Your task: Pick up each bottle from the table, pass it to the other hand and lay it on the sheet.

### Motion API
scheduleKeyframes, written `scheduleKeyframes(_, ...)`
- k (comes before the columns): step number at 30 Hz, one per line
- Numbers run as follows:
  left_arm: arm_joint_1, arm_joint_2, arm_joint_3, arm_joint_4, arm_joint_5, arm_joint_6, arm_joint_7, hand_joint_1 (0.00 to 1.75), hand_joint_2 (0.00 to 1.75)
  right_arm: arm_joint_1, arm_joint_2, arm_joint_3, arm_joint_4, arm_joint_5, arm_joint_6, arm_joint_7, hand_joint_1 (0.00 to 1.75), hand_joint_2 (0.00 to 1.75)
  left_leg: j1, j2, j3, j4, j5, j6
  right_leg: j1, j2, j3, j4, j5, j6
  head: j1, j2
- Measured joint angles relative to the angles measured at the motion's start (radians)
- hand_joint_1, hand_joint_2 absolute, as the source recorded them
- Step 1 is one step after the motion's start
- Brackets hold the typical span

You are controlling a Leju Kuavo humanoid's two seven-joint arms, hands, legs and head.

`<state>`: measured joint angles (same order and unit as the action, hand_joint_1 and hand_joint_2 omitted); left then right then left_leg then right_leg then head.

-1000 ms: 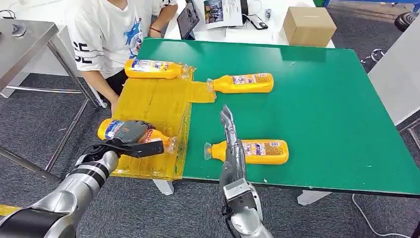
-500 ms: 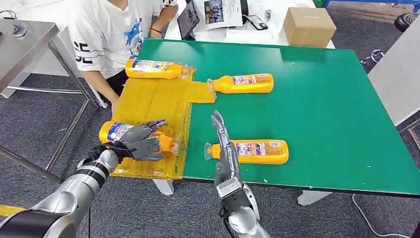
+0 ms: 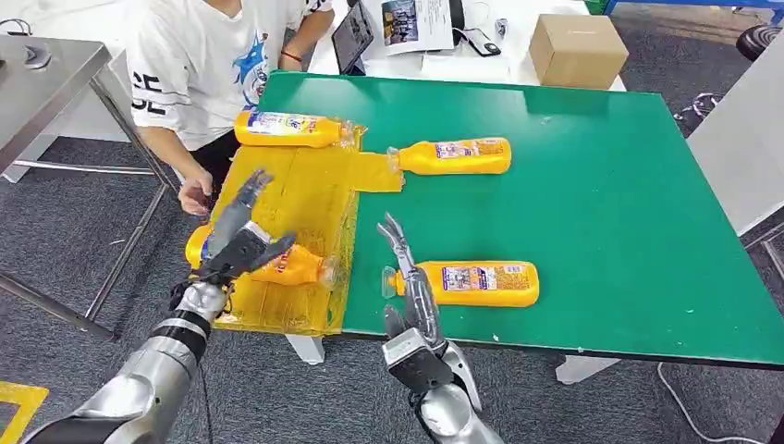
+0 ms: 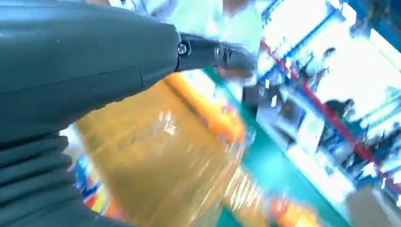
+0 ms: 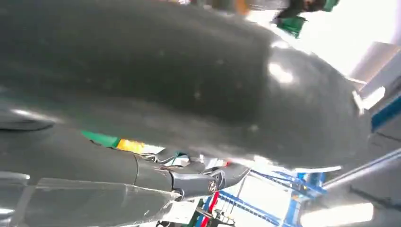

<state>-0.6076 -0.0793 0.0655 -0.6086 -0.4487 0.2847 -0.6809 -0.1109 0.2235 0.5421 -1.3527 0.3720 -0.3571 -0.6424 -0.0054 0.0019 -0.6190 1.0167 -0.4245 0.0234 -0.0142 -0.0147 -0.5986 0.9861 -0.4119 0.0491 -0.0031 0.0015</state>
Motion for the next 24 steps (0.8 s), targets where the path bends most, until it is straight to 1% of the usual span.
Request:
scheduleKeyframes(1,0.012,-0.009,0.013,-0.027,0.017,0.043,-0.007,0.00,1.75,-0.004,0.000,0.000,0.005,0.032,-0.015,0.024,0.00,1.75,0.000,0.000,0.000,0.000,0.000,0.000,0.000,0.000,0.000,0.000,0.000,0.000,0.000,0.000)
scheduleKeyframes(4,0.057,-0.032,0.057,-0.153,0.138,0.208,-0.019,0.00,1.75,-0.027,-0.014,-0.006,0.028,0.169,-0.063,0.142,0.00,1.75,0.000,0.001,0.000,0.000,0.000,0.000,0.000,0.001,-0.001,0.000,0.000,0.000,0.000,0.000)
scheduleKeyframes(6,0.087,-0.039,0.067,-0.231,0.194,0.278,-0.020,0.00,1.75,-0.050,-0.034,-0.021,0.043,0.242,-0.085,0.205,0.00,1.75,0.000,0.000,0.000,0.000,0.000,0.000,0.000,0.000,-0.001,0.000,0.000,0.000,0.000,0.000)
scheduleKeyframes(9,0.148,-0.046,0.084,-0.365,0.286,0.370,-0.021,0.00,1.75,-0.084,-0.078,-0.055,0.064,0.337,-0.062,0.305,0.00,1.75,0.000,0.001,0.000,0.000,0.000,0.000,0.000,0.001,-0.001,0.000,0.000,0.000,0.000,0.000)
scheduleKeyframes(11,0.203,-0.058,0.101,-0.460,0.345,0.371,-0.021,0.00,1.75,-0.118,-0.125,-0.083,0.092,0.399,-0.007,0.376,0.00,1.75,-0.001,0.000,0.000,0.000,0.000,0.000,0.000,0.000,-0.001,-0.001,0.000,0.000,-0.001,0.000)
scheduleKeyframes(14,0.271,-0.074,0.114,-0.540,0.355,0.340,-0.021,0.00,1.75,-0.149,-0.185,-0.129,0.124,0.439,0.045,0.427,0.00,1.75,-0.001,-0.002,-0.001,0.000,0.000,0.000,-0.001,-0.002,0.000,-0.001,0.000,0.000,0.000,0.000)
scheduleKeyframes(19,0.325,-0.100,0.121,-0.574,0.351,0.293,-0.021,0.00,1.75,-0.167,-0.240,-0.164,0.167,0.450,0.114,0.452,0.00,1.75,-0.001,-0.001,-0.001,0.000,0.000,0.001,-0.001,-0.002,-0.001,-0.001,0.000,0.000,0.000,0.000)
scheduleKeyframes(24,0.344,-0.117,0.104,-0.570,0.342,0.267,-0.021,0.00,1.75,-0.172,-0.258,-0.172,0.220,0.418,0.202,0.459,0.00,1.75,0.000,-0.001,-0.001,0.000,0.000,0.000,0.000,-0.002,-0.001,-0.001,0.000,0.000,-0.001,0.000)
